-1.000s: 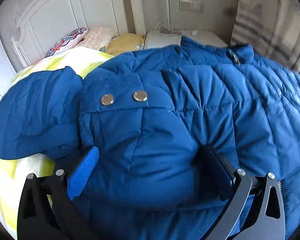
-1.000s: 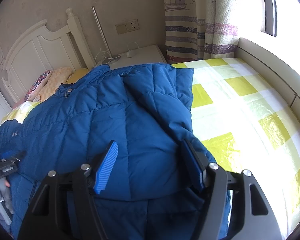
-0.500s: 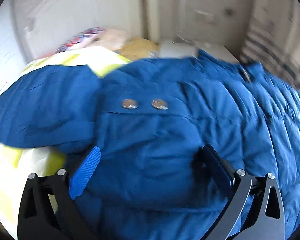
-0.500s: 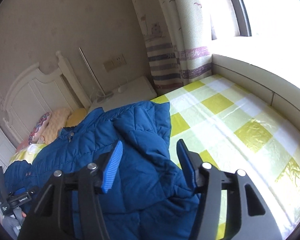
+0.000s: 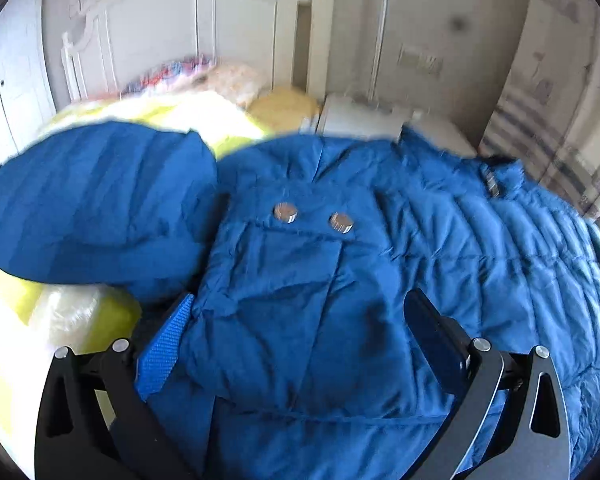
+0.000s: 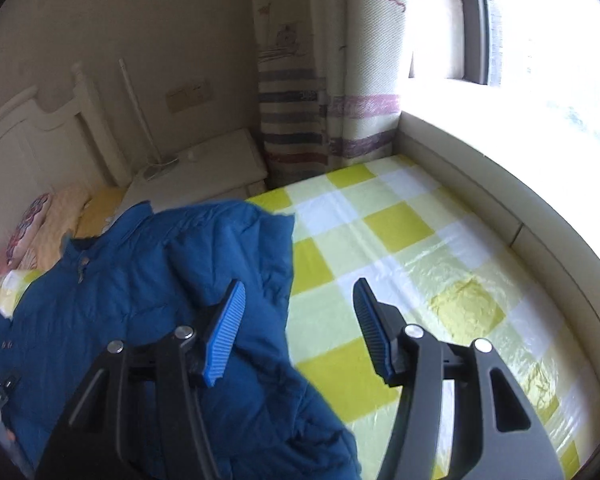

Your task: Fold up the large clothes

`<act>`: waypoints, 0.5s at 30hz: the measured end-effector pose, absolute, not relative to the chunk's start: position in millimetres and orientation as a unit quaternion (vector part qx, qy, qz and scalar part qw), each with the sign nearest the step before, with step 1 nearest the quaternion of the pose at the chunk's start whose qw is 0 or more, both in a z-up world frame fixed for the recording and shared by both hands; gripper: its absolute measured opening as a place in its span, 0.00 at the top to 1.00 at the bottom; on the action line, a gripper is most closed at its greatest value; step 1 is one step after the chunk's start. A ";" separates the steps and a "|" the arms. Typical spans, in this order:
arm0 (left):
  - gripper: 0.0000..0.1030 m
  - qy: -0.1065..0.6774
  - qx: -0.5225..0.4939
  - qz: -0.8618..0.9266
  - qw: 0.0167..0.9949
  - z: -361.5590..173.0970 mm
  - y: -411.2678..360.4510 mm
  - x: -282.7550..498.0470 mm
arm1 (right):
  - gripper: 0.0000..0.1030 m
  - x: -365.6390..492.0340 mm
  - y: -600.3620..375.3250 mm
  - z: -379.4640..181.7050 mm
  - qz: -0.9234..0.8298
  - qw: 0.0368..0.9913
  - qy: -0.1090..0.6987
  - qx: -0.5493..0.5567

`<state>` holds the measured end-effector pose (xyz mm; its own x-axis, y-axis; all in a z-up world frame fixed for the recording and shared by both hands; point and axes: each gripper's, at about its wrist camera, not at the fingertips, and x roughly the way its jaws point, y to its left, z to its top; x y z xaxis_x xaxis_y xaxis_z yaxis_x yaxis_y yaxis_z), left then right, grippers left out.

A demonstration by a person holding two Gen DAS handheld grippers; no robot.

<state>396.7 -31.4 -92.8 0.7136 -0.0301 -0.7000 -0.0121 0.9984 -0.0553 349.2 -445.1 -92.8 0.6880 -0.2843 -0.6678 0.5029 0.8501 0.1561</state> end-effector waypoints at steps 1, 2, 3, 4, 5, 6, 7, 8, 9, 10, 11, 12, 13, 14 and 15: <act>0.04 0.365 -0.020 -0.008 0.931 -89.9 -34.4 392.6 | 0.46 355.5 -442.8 -93.1 -0.216 0.906 0.327 0.164; 0.04 0.361 -0.014 -0.010 0.933 -88.8 -36.7 391.1 | 0.46 366.7 -436.5 -93.7 -0.212 0.909 0.326 0.148; 0.04 0.360 -0.006 -0.010 0.933 -88.9 -39.5 391.2 | 0.48 373.3 -428.5 -94.6 -0.209 0.912 0.328 0.130; 0.04 0.362 -0.003 -0.011 0.932 -89.1 -40.7 392.2 | 0.54 384.3 -419.0 -98.2 -0.200 0.914 0.337 0.104; 0.04 0.368 -0.003 -0.012 0.930 -90.4 -40.8 394.3 | 0.59 400.9 -407.5 -110.8 -0.190 0.907 0.371 0.061; 0.04 0.372 -0.009 -0.012 0.928 -91.1 -38.9 395.9 | 0.73 413.2 -401.5 -123.8 -0.194 0.890 0.411 0.036; 0.04 0.373 -0.014 -0.014 0.928 -91.4 -37.2 396.7 | 0.75 423.1 -397.8 -140.9 -0.195 0.869 0.454 0.020; 0.04 0.377 -0.023 -0.017 0.926 -92.1 -34.6 398.0 | 0.75 423.0 -395.1 -140.5 -0.201 0.872 0.447 0.010; 0.04 0.380 -0.028 -0.019 0.925 -92.8 -32.8 399.4 | 0.75 425.4 -393.5 -139.1 -0.204 0.863 0.462 0.006; 0.04 0.381 -0.030 -0.020 0.924 -93.6 -32.0 399.9 | 0.75 426.1 -393.0 -136.1 -0.205 0.859 0.469 0.006; 0.04 0.384 -0.033 -0.021 0.923 -94.5 -31.2 400.7 | 0.75 425.4 -392.0 -130.4 -0.212 0.859 0.467 0.004; 0.04 0.386 -0.034 -0.021 0.922 -95.3 -30.9 401.6 | 0.75 423.7 -391.3 -124.5 -0.222 0.863 0.454 0.001; 0.04 0.388 -0.034 -0.020 0.921 -96.5 -31.0 402.7 | 0.68 421.2 -389.6 -115.9 -0.229 0.874 0.429 -0.002; 0.04 0.390 -0.033 -0.019 0.920 -97.6 -31.6 402.8 | 0.62 417.9 -387.2 -108.7 -0.228 0.888 0.400 -0.003; 0.04 0.393 -0.033 -0.018 0.919 -98.5 -31.7 403.6 | 0.46 414.9 -383.7 -104.5 -0.218 0.902 0.372 -0.003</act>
<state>403.6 -31.6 -98.5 0.6901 -0.0595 -0.7212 0.0075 0.9971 -0.0751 414.9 -383.7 -104.5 0.6276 -0.3956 -0.6706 0.3916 0.9048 -0.1673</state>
